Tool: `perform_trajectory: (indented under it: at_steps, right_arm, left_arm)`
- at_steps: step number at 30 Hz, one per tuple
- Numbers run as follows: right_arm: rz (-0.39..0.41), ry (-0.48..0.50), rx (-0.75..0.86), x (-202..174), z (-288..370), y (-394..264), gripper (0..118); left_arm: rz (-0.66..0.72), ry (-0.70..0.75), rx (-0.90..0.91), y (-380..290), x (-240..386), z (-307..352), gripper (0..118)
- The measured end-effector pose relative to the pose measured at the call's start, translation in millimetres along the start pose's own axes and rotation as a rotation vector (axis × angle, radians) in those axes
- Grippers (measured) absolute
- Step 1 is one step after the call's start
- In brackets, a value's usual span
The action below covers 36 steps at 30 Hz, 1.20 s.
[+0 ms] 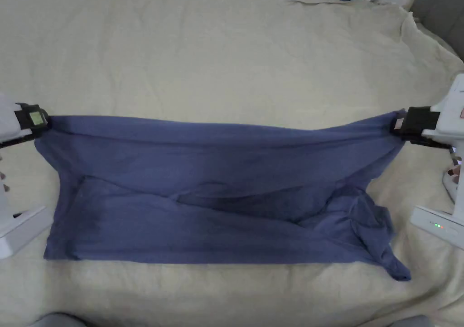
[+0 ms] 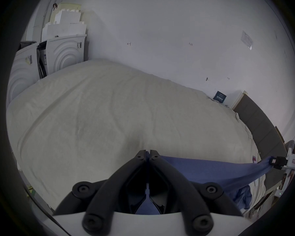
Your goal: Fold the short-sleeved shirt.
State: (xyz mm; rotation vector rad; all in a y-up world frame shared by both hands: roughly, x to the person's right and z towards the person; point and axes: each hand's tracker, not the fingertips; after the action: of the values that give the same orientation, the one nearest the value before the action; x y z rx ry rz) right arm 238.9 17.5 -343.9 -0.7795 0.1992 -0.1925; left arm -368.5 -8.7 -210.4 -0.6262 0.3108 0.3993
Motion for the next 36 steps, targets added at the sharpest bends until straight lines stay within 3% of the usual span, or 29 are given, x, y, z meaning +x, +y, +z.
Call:
perform_trajectory:
  at_steps: [6, 17, 20, 22, 23, 24, 25, 26, 27, 28, 31, 36]
  right_arm:
    - [-0.023, -0.046, -0.105, 30.2, -8.8, -68.3, 3]
    - [-0.038, -0.165, -0.261, 26.9, -35.7, -142.2, 3]
    - [0.025, -0.198, -0.278, 19.0, -36.8, -145.4, 6]
    - [0.033, -0.206, -0.27, 13.4, -33.0, -145.3, 21]
    - [0.042, -0.213, -0.265, 11.9, -29.5, -144.0, 28]
    - [0.064, -0.223, -0.254, 11.8, -24.3, -141.7, 28]
    - [0.091, -0.246, -0.245, 11.0, -19.5, -139.2, 56]
    - [0.114, -0.267, -0.229, 10.1, -13.9, -136.5, 80]
    - [0.132, -0.281, -0.188, 8.4, -4.7, -132.4, 96]
    - [0.148, -0.29, -0.148, 9.3, 4.8, -126.5, 102]
    - [0.179, -0.327, -0.02, -0.7, 34.4, -105.6, 102]
    - [0.219, -0.272, 0.267, -25.9, 85.7, -80.7, 102]
  left_arm:
    - [-0.001, 0.06, -0.121, -67.1, -20.5, 1.4, 0]
    - [0.018, 0.148, -0.274, -141.0, -35.6, -16.0, 0]
    - [0.051, 0.16, -0.271, -134.2, -34.4, -15.2, 26]
    - [0.009, 0.204, -0.264, -130.8, -31.3, -9.1, 59]
    - [-0.01, 0.218, -0.254, -128.3, -31.1, -5.3, 67]
    - [-0.011, 0.21, -0.233, -124.8, -32.0, 1.3, 67]
    - [-0.01, 0.207, -0.201, -120.2, -32.2, 8.4, 94]
    - [-0.005, 0.207, -0.166, -114.4, -32.0, 14.9, 106]
    - [-0.006, 0.206, -0.129, -106.4, -31.0, 22.5, 111]
    - [-0.007, 0.211, -0.1, -98.5, -29.9, 29.5, 112]
    - [-0.031, 0.194, 0.011, -78.0, -18.2, 49.6, 112]
    - [-0.111, 0.139, 0.227, -60.7, 26.3, 80.3, 112]
